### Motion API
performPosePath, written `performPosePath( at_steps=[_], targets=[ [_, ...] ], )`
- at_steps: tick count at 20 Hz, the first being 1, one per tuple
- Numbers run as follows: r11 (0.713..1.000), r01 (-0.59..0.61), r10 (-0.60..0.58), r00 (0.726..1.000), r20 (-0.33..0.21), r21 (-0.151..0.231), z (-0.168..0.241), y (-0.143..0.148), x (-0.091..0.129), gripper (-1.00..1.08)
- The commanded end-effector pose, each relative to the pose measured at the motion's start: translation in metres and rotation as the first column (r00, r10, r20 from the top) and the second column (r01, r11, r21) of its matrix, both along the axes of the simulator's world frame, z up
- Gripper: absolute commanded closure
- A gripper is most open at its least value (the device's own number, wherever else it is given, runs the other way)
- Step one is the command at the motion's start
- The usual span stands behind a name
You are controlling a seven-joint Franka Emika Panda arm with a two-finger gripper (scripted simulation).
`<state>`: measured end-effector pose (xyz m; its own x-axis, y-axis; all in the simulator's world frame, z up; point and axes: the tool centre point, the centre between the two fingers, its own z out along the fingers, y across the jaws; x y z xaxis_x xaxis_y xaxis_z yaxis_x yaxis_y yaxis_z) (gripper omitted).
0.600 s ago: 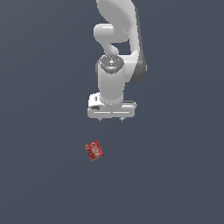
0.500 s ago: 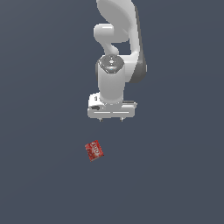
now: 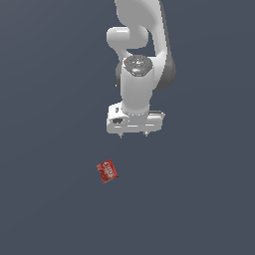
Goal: Pick up the object and move it to a goal position.
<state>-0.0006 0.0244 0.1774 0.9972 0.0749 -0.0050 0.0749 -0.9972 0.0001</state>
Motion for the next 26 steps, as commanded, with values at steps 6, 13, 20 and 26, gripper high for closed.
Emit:
performPosePath(
  at_steps=[6, 13, 20, 26],
  targets=[
    [1.000, -0.009, 0.009, 1.000, -0.001, 0.000, -0.002, -0.003, 0.003, -0.92],
    [0.998, -0.063, 0.063, 0.998, 0.000, -0.001, -0.015, -0.017, 0.019, -0.92],
    [0.987, -0.159, 0.159, 0.987, 0.001, -0.002, -0.041, -0.045, 0.046, -0.92],
    [0.965, -0.261, 0.261, 0.965, 0.002, -0.001, -0.072, -0.077, 0.069, -0.92]
  ],
)
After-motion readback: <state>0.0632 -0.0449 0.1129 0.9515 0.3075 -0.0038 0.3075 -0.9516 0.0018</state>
